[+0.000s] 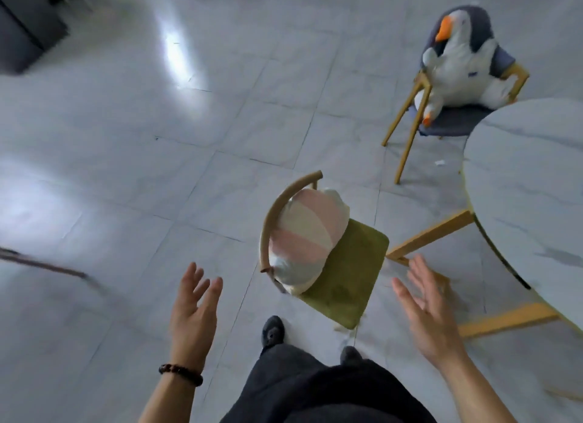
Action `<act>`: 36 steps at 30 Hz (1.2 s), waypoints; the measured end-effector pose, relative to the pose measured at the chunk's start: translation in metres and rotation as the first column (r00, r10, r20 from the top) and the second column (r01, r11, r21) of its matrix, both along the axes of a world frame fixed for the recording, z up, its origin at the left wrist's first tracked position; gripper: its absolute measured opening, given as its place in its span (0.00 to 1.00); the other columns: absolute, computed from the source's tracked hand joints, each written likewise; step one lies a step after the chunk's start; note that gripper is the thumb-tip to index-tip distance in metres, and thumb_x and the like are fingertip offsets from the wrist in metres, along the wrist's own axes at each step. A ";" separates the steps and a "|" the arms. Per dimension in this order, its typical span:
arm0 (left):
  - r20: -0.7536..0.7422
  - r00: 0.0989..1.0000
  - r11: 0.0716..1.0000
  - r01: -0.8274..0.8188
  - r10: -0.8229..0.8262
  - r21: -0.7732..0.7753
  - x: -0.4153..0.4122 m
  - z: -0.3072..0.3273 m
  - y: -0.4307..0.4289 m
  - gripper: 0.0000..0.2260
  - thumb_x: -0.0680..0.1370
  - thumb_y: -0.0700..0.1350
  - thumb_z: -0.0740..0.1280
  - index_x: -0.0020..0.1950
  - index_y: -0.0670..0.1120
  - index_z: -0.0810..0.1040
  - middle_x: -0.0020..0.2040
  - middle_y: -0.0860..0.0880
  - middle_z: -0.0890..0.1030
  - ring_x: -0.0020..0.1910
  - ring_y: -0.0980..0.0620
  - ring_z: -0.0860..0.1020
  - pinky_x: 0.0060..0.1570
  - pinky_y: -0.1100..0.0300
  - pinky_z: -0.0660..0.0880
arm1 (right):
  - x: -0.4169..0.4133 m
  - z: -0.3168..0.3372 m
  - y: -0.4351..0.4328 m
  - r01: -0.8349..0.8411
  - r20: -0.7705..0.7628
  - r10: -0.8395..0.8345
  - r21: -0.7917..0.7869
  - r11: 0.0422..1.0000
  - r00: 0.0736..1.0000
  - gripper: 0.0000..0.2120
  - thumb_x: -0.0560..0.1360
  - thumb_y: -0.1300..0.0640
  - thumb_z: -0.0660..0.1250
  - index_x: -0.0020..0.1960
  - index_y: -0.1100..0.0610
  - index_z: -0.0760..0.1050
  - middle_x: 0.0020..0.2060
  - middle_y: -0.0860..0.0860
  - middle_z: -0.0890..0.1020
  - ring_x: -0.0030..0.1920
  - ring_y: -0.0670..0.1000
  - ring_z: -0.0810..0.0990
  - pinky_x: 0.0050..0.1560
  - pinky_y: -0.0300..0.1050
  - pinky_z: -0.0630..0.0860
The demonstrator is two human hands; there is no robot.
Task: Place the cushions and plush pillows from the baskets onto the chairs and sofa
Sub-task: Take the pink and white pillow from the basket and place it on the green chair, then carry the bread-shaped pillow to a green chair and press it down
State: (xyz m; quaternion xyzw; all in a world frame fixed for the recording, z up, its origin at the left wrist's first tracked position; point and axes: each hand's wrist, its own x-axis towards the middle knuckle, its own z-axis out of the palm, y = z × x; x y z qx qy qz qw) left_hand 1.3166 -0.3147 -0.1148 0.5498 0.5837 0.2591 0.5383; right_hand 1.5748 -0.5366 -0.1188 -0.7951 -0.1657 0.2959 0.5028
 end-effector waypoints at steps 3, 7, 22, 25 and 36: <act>-0.045 0.986 0.986 -0.164 0.163 -0.012 -0.032 0.005 -0.042 0.27 0.83 0.44 0.65 0.81 0.50 0.61 0.78 0.48 0.68 0.74 0.46 0.70 0.70 0.45 0.70 | -0.003 -0.001 0.002 -0.180 -0.032 0.180 -0.007 0.984 0.983 0.39 0.75 0.41 0.66 0.82 0.46 0.56 0.79 0.44 0.65 0.75 0.43 0.66 0.71 0.44 0.66; -0.149 0.932 0.942 -0.336 0.331 -0.010 -0.086 0.003 -0.105 0.30 0.82 0.43 0.67 0.82 0.49 0.58 0.79 0.48 0.65 0.74 0.46 0.70 0.66 0.51 0.71 | -0.029 -0.022 0.020 -0.439 -0.094 0.435 -0.029 0.898 0.895 0.33 0.79 0.48 0.67 0.81 0.48 0.60 0.77 0.46 0.68 0.72 0.44 0.68 0.67 0.43 0.67; 0.089 0.421 0.420 -0.907 0.902 0.033 -0.438 0.025 -0.264 0.30 0.80 0.39 0.69 0.80 0.51 0.62 0.73 0.51 0.72 0.70 0.50 0.74 0.73 0.43 0.69 | -0.400 0.035 0.134 -0.921 0.141 0.911 0.040 0.387 0.389 0.33 0.71 0.40 0.68 0.75 0.43 0.68 0.70 0.44 0.74 0.69 0.45 0.74 0.72 0.53 0.73; 0.116 0.326 0.320 -0.945 0.938 0.066 -0.500 0.038 -0.267 0.30 0.80 0.36 0.68 0.80 0.49 0.63 0.70 0.51 0.73 0.68 0.49 0.75 0.73 0.40 0.68 | -0.474 0.048 0.158 -0.958 0.169 0.943 0.056 0.282 0.288 0.35 0.71 0.39 0.68 0.76 0.42 0.66 0.70 0.43 0.73 0.68 0.43 0.74 0.69 0.46 0.72; 0.136 0.342 0.318 -0.932 0.930 0.174 -0.673 0.040 -0.126 0.30 0.80 0.35 0.68 0.80 0.46 0.63 0.73 0.48 0.72 0.68 0.50 0.75 0.68 0.52 0.70 | -0.649 0.028 0.300 -0.959 0.194 0.945 0.151 0.238 0.265 0.32 0.72 0.40 0.70 0.74 0.39 0.64 0.66 0.33 0.72 0.66 0.36 0.73 0.65 0.44 0.73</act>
